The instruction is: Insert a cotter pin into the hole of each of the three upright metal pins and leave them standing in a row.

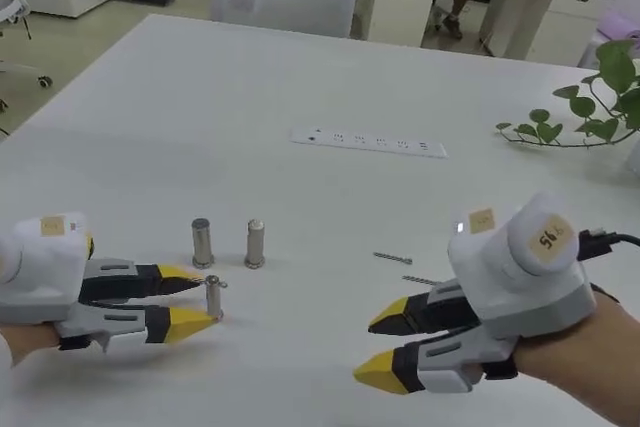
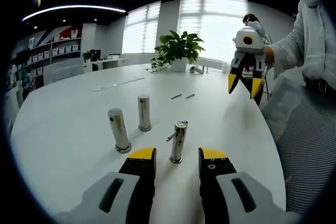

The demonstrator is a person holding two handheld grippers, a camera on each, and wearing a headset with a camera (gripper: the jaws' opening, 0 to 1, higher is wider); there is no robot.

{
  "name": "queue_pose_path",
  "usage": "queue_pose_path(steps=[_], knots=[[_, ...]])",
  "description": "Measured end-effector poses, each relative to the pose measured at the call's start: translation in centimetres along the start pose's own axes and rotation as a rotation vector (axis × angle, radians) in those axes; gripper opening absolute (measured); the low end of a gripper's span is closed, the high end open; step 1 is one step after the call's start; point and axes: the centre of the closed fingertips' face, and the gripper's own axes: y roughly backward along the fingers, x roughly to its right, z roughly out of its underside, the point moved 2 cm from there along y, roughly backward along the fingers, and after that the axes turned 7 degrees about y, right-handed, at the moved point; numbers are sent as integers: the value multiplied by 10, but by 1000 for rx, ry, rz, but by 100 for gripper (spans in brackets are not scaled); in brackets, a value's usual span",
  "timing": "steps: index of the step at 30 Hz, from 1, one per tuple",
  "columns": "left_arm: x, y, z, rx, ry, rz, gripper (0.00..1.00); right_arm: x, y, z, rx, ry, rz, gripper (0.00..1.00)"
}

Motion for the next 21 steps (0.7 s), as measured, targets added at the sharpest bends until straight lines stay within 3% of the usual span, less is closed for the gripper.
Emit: queue_pose_path(steps=[11,13,17,21], knots=[[-10,23,0,28,30,-45,29,-2,1,0,2,3,0,33],[-14,27,-6,66,50,-53,28,-3,1,0,3,1,0,33],[-27,32,-10,72,52,-85,26,-4,1,0,2,0,1,33],[-44,34,-22,98,51,-124,27,-3,1,1,0,-2,3,33]])
